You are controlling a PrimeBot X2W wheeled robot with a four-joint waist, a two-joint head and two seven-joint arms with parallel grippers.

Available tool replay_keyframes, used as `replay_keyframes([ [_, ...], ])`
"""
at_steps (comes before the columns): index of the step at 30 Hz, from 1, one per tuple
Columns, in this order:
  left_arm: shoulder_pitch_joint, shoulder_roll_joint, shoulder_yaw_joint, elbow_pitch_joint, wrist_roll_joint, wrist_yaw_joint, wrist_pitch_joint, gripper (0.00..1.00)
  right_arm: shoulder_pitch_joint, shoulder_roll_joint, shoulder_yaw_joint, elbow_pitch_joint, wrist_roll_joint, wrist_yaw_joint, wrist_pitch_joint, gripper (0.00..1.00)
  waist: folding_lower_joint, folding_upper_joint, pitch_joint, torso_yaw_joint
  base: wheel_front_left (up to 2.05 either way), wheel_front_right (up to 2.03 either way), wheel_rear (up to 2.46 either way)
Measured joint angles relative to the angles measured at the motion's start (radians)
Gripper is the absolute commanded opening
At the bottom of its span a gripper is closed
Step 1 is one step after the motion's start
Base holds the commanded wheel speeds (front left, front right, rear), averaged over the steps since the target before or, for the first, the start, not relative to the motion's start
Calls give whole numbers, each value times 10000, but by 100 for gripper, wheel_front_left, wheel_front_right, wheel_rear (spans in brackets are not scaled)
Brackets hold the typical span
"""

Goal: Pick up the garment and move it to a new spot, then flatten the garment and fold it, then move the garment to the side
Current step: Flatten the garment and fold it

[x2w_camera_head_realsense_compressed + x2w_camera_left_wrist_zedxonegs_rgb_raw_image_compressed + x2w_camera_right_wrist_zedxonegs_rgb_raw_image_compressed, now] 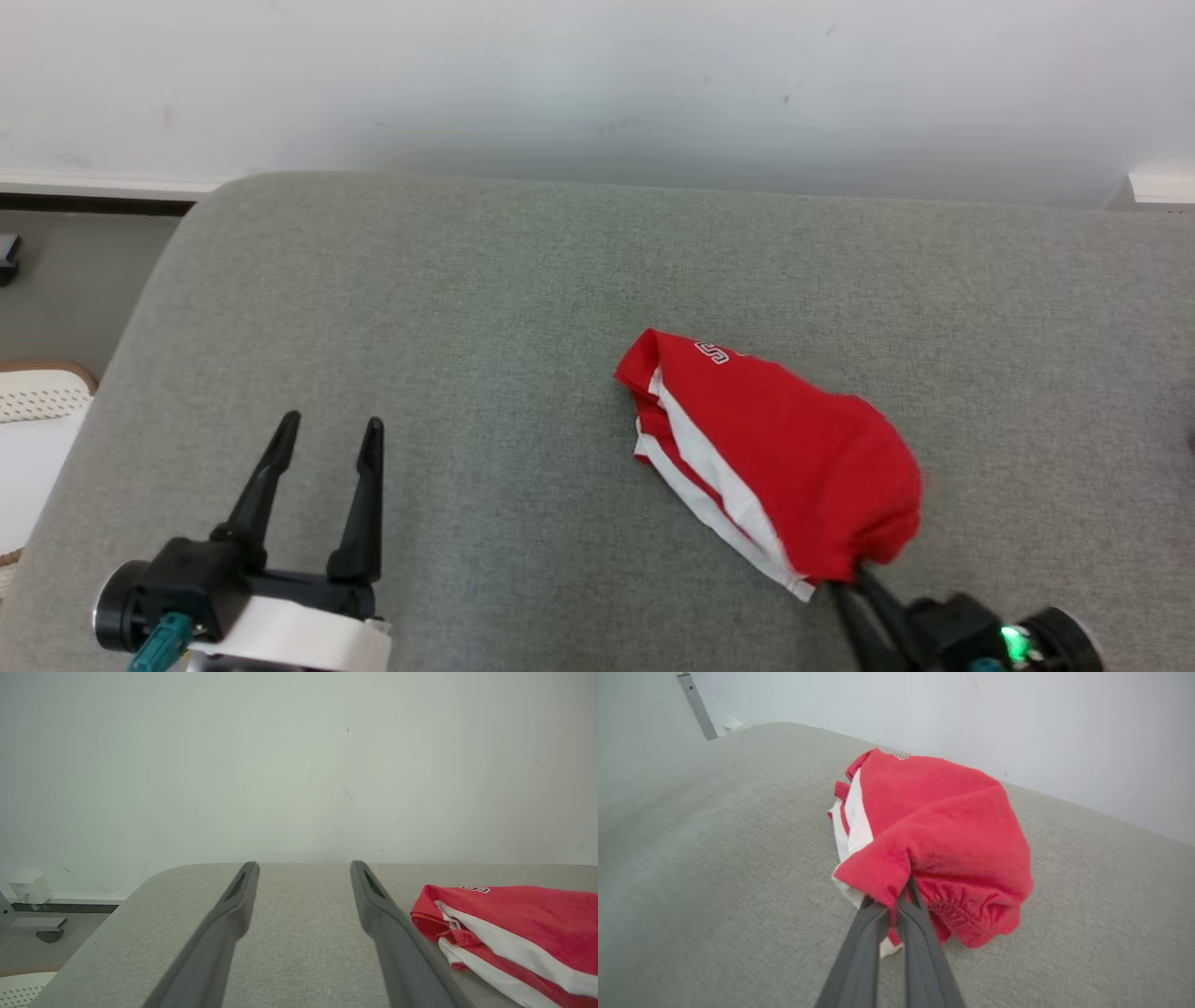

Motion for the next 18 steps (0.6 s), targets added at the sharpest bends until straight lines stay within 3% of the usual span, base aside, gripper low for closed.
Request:
replay_keyframes([
  [7,100,-4,79,25,-27,10,-10,100,-1278,-1618,2738,-1910,1588,-2,2562,0,0,0,-214,-199,0,0,0],
  [10,96,-40,42,54,-27,-6,-17,100,-2210,-2006,3624,-2734,2228,-2,3099,0,0,0,-329,-182,0,0,0],
  [14,92,-111,-38,111,-29,-36,-38,100,-3505,-1741,4418,-3139,2834,-2,3022,0,0,0,-428,-40,0,0,0],
  [18,85,-163,-96,188,-38,-82,-38,100,-4312,-867,4194,-2959,3179,-2,2383,0,0,0,-498,152,0,0,0],
])
